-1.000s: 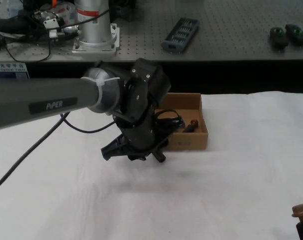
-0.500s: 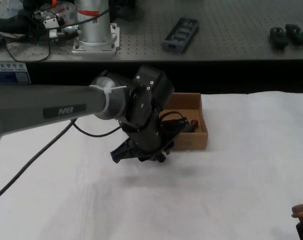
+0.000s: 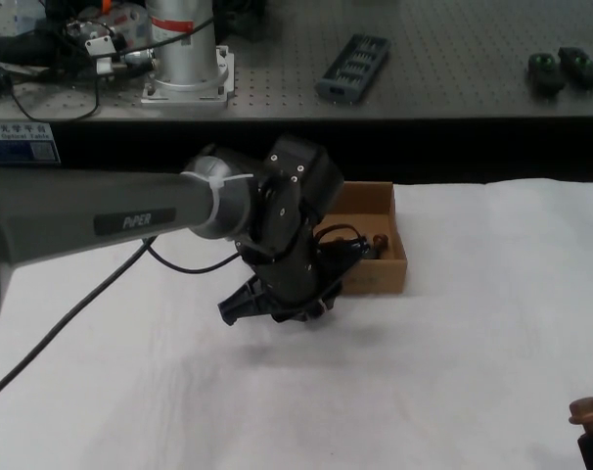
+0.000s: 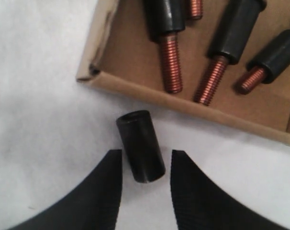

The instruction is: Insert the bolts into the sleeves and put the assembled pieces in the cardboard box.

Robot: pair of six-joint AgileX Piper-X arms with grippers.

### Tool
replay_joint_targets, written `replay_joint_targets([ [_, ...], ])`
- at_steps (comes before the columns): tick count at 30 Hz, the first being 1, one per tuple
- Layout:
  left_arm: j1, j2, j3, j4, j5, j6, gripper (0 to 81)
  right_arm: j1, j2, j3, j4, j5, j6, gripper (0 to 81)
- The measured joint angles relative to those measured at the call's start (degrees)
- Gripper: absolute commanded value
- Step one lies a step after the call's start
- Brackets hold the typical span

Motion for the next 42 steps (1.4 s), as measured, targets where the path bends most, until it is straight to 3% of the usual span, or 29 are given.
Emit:
replay_joint_targets([
  [21, 0.8, 2.8, -2.7, -1.3, 0.1, 0.0, 24.7, 0.0, 0.0, 0.0, -0.3, -0.7, 0.0, 1.6],
  [24, 0.8, 2.8, -2.7, -1.3, 0.1, 0.0, 16.9, 0.0, 0.0, 0.0, -1.0, -0.7, 0.0, 1.6],
  [28, 0.9, 2.9, -2.7, -1.3, 0.4, 0.0, 0.3, 0.0, 0.0, 0.0, -1.0, -0.7, 0.0, 1.6],
  [36, 1.3, 2.9, -2.7, -1.4, 5.3, 0.0, 0.6, 0.0, 0.0, 0.0, -1.0, -0.6, -0.4, 1.6],
  [42, -0.6, 1.5, -2.7, 2.6, 5.5, 8.6, 0.6, 0.0, 0.0, 0.0, 0.3, 2.0, -2.0, 1.6],
])
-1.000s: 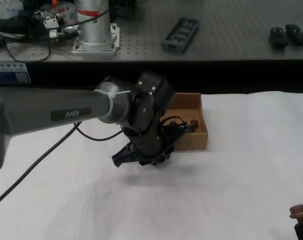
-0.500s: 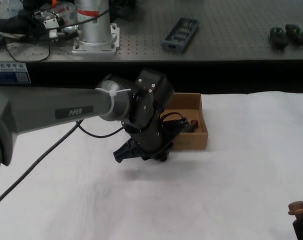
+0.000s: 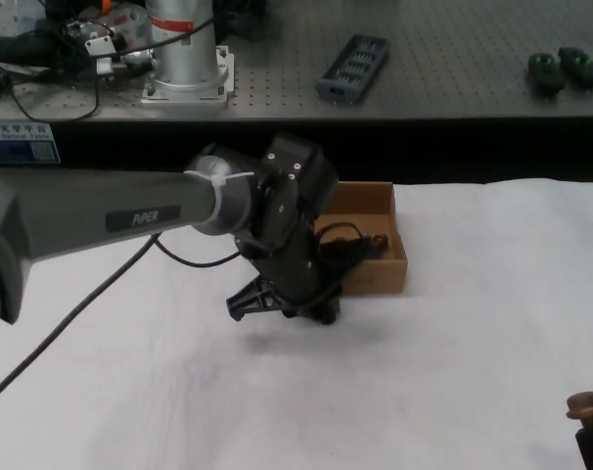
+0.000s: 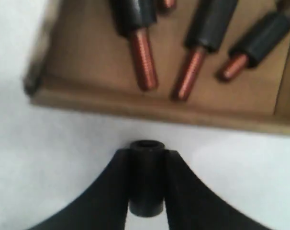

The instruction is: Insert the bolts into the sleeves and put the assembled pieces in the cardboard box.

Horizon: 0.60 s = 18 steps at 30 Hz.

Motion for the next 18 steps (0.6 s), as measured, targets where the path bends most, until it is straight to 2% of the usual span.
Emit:
replay_joint_targets([
  [5, -2.6, -5.0, 0.0, 6.6, -2.0, 12.6, 0.6, 0.0, 0.0, 0.0, 1.2, 2.6, -0.5, 1.6],
  [11, -2.5, -13.5, 1.3, 9.1, -2.2, 22.3, 0.6, 0.0, 0.0, 0.0, 0.8, 4.2, -0.3, 1.6],
  [14, -2.5, -17.7, 4.3, 8.6, -2.2, 25.0, 0.6, 0.0, 0.0, 0.0, -0.4, 4.6, 1.1, 1.6],
  [18, -2.5, -27.7, 14.4, 6.2, -0.8, 28.2, 0.6, 0.0, 0.3, 0.0, -3.9, 4.6, 3.2, 1.6],
])
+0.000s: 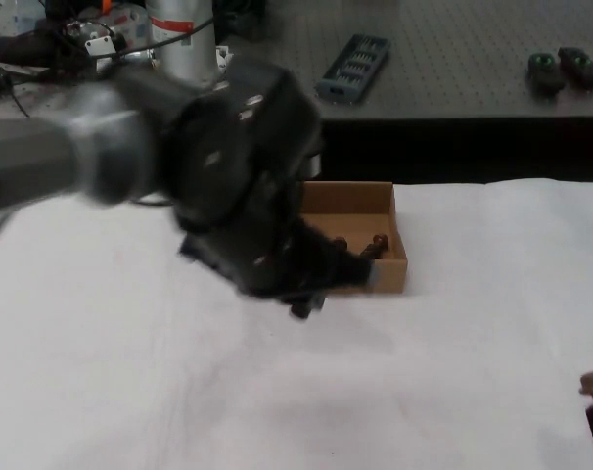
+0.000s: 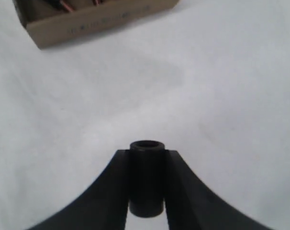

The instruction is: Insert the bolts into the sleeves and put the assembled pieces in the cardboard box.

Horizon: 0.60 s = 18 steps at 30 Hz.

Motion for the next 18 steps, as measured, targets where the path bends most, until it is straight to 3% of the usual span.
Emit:
replay_joint_targets([
  [4, 0.1, -11.6, 12.1, -5.1, 6.1, 1.8, 0.6, 0.0, 2.6, -0.1, -6.9, -1.8, 2.0, 1.6],
  [9, 0.1, -23.4, 24.2, -12.9, 19.0, 5.5, 0.6, 0.0, 11.4, -0.1, -20.8, -6.3, 3.7, 1.6],
  [13, 0.3, -30.6, 28.6, -16.8, 24.5, 6.8, 0.6, 0.0, 17.7, -0.1, -30.6, -9.4, 6.4, 1.6],
  [18, 3.5, -35.1, 32.3, -20.8, 34.0, 8.3, 0.6, 0.0, 21.5, -0.1, -38.4, -11.1, 9.8, 1.6],
])
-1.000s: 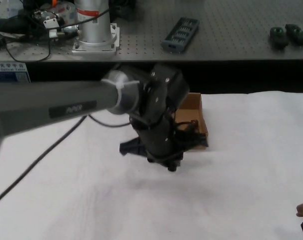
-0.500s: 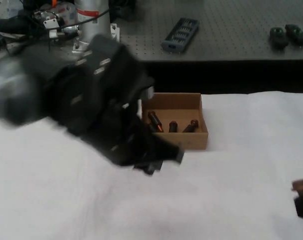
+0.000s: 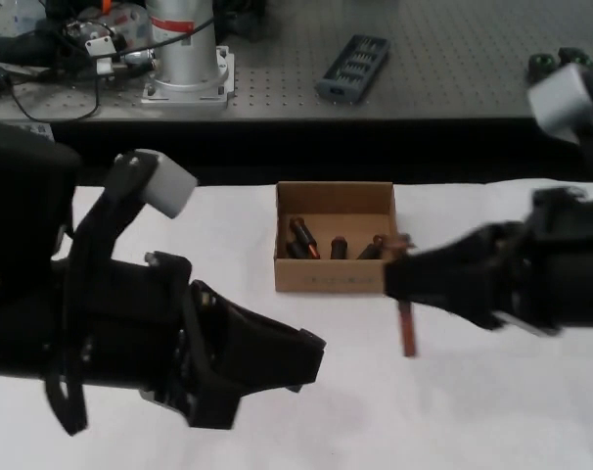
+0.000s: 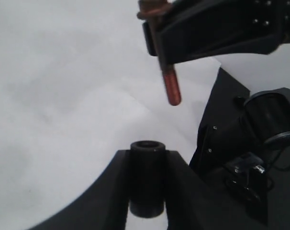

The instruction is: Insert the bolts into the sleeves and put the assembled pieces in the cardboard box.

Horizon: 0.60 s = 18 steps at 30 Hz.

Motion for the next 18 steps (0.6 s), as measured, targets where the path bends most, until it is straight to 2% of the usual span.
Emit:
replay_joint_targets([
  [6, 4.8, 0.9, 0.4, -2.4, 7.1, 3.4, 0.6, 0.0, 1.6, 0.0, -6.8, -0.4, 3.2, 1.6],
  [9, 7.2, 3.9, 0.4, -6.2, 11.4, 4.0, 0.6, -1.5, 2.7, 0.0, -9.4, -1.0, 4.1, 1.6],
  [18, 7.6, 12.1, 0.5, -21.2, 12.0, -1.1, 0.6, -7.2, 4.8, 0.0, -14.5, -4.8, 6.7, 1.6],
])
